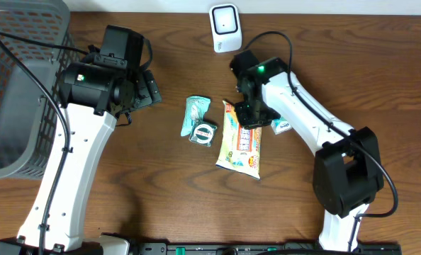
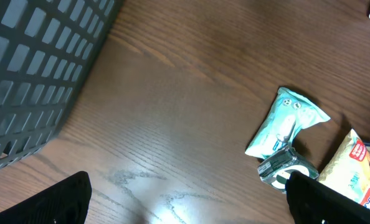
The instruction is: Scan the item barcode
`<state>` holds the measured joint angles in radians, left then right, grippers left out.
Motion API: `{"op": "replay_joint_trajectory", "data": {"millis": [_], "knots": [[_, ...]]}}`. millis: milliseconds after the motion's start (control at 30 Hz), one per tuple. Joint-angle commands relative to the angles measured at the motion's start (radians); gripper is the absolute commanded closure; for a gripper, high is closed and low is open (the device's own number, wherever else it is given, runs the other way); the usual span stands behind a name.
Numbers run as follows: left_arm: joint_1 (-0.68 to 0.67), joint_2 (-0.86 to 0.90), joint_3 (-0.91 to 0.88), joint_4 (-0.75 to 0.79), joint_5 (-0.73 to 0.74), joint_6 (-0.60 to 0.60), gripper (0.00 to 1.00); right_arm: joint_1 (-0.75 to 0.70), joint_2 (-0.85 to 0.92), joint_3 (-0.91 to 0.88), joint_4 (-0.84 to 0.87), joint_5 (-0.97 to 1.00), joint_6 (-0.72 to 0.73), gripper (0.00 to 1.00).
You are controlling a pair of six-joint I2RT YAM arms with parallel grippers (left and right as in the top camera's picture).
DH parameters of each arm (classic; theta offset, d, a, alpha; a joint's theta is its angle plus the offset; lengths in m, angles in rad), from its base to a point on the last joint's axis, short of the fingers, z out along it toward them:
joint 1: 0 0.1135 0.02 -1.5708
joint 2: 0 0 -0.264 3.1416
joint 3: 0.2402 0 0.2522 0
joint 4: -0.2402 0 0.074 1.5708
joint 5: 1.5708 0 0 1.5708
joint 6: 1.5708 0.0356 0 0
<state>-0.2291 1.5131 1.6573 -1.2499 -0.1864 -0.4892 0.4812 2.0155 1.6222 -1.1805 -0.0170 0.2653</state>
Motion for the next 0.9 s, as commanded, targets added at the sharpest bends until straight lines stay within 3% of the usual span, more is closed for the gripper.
{"op": "replay_joint_trajectory", "data": {"millis": [0, 200, 400, 667, 867], "knots": [[0.003, 0.003, 0.008, -0.003, -0.013, 0.010, 0.02, 0.004, -0.001, -0.073, 0.070, -0.093, -0.038, 0.82], [0.003, 0.003, 0.008, -0.003, -0.013, 0.010, 0.02, 0.015, -0.001, -0.209, 0.303, -0.117, -0.020, 0.81], [0.003, 0.003, 0.008, -0.003, -0.013, 0.010, 0.02, 0.006, -0.001, -0.161, 0.391, -0.124, 0.026, 0.80], [0.003, 0.003, 0.008, -0.003, -0.013, 0.010, 0.02, -0.020, -0.002, 0.068, 0.140, -0.124, -0.013, 0.79], [0.003, 0.003, 0.008, -0.003, -0.013, 0.010, 0.02, 0.004, -0.001, 0.075, -0.098, -0.124, -0.047, 0.82]]}}
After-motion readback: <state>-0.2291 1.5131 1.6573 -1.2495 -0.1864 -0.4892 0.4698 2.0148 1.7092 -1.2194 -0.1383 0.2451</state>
